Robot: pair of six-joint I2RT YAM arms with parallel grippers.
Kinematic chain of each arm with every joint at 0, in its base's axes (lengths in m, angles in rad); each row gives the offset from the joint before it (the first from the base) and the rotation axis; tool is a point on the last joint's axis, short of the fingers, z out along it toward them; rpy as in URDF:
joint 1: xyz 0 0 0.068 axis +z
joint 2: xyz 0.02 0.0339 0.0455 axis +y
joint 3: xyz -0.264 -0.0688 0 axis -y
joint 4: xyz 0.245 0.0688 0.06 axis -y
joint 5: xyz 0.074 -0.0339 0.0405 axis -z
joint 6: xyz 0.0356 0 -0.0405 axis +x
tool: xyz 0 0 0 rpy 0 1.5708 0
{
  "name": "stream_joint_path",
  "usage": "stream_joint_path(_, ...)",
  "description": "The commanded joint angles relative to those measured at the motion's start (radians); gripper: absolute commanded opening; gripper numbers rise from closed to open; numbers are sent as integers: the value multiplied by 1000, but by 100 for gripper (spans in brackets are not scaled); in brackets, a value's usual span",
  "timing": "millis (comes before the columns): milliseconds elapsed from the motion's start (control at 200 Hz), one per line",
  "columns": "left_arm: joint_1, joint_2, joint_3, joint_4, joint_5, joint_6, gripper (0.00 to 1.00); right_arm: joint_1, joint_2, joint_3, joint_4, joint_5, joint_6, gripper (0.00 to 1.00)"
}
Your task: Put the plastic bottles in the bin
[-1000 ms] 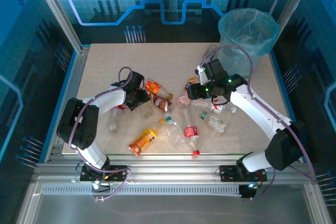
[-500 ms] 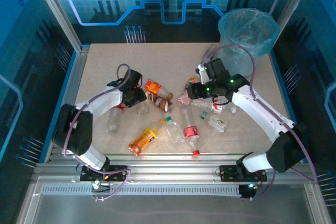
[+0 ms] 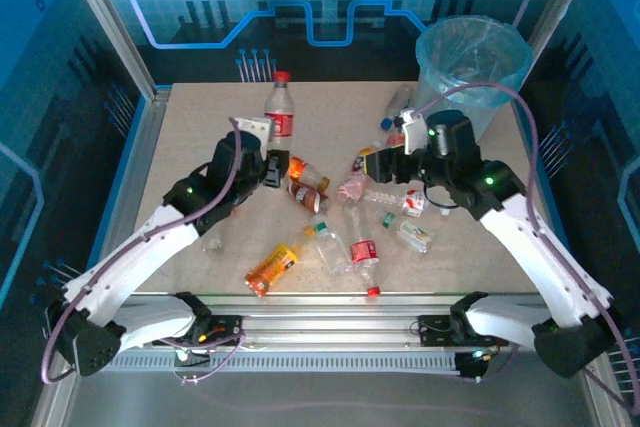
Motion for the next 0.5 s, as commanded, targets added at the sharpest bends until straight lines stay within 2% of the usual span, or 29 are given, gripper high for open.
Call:
stream_joint_path(0, -114, -61, -41, 117, -37, 307, 24, -14, -97, -26, 93, -80, -52, 68)
stream_joint_path(95, -211, -86, -74, 175, -31, 429, 19, -17, -180, -44, 136, -104, -77, 69)
stream_joint_path(260, -309, -93, -102, 244, -3, 494, 15, -16, -279, -63, 201, -130, -87, 72)
stream_joint_path(360, -353, -74, -105, 271, -2, 527, 15, -17, -281, -25, 170, -113, -60, 74)
stream_joint_path(495, -406, -38, -94, 272, -11, 562, 14, -17, -238, 43, 123, -186, -30, 73)
